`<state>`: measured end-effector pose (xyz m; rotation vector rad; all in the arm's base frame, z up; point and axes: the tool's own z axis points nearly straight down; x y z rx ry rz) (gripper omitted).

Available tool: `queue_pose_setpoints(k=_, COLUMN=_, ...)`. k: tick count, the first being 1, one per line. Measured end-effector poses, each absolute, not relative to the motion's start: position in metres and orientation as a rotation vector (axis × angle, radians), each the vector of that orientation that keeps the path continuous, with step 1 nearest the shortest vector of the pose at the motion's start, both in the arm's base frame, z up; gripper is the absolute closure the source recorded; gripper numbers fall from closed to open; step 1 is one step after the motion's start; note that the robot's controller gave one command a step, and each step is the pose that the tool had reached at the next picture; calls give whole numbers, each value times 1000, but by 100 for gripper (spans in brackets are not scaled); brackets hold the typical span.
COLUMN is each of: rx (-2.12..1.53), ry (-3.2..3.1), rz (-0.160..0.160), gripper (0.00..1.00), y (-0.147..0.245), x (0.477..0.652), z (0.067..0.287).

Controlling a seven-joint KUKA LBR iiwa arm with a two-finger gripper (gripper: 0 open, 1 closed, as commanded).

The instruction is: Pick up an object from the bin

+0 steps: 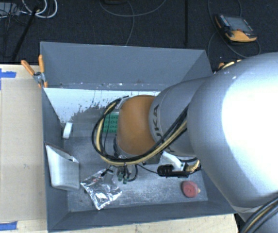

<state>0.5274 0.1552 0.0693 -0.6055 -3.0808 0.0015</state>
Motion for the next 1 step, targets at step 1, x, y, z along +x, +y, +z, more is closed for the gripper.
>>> queue_pose_setpoints(k=1, rx=-575, ry=-3095, rz=-5, gripper=100, y=168, x=524, z=257)
